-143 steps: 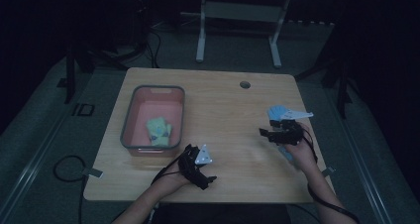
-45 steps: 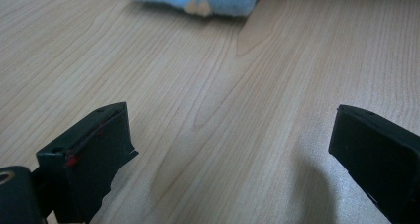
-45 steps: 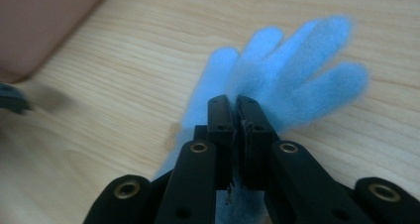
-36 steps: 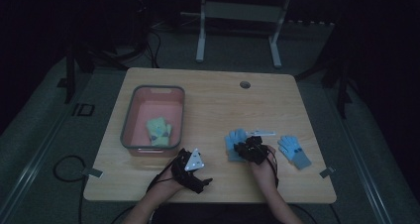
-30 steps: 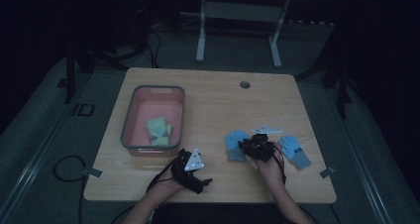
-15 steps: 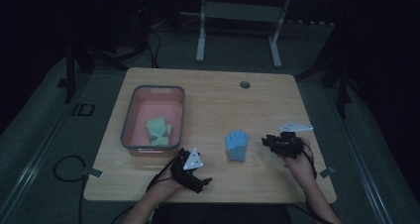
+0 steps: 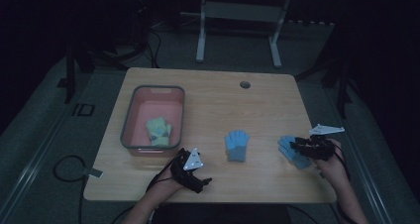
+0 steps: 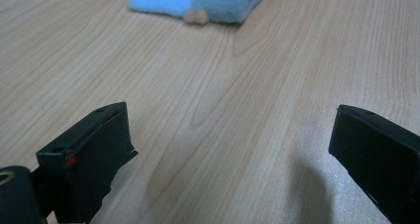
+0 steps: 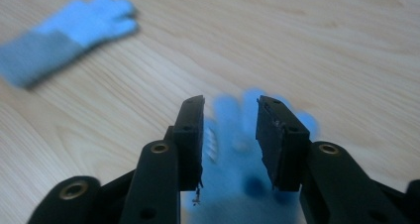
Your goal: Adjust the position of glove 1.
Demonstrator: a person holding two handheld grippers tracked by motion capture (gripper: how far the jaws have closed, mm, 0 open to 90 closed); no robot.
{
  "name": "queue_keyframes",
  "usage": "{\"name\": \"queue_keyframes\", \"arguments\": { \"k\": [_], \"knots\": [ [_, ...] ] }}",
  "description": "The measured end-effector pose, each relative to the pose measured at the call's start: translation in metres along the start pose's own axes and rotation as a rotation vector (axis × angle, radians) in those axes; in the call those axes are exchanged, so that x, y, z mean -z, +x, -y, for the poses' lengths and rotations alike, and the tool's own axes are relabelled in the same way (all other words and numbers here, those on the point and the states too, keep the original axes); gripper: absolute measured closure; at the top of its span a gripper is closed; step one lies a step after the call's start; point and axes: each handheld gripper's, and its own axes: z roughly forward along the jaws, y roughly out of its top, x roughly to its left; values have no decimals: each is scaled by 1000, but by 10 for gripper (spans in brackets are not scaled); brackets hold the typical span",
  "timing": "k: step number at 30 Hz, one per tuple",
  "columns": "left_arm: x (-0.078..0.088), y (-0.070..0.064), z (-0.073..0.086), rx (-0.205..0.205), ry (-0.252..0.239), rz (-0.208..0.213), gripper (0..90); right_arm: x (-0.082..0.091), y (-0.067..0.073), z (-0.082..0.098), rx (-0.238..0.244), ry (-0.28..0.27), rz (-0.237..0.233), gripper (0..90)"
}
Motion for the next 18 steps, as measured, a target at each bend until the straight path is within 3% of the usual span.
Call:
{"name": "queue_keyframes", "arguments": {
  "k": [3,7,14,16,18],
  "knots": [
    [0,0,0,0,-2,-1,27,0,-14,11,19,64,9,628],
    [1,1,0,6,-7,-3,27,-4,-21,21,9,75,-4,622],
    [1,1,0,6,-4,-5,27,-14,-19,28,7,75,-44,610],
    [1,2,0,14,-10,-6,27,-15,-19,28,11,82,-41,609],
    [1,2,1,16,-11,-6,28,-19,-11,27,56,106,-4,629]
  ]
}}
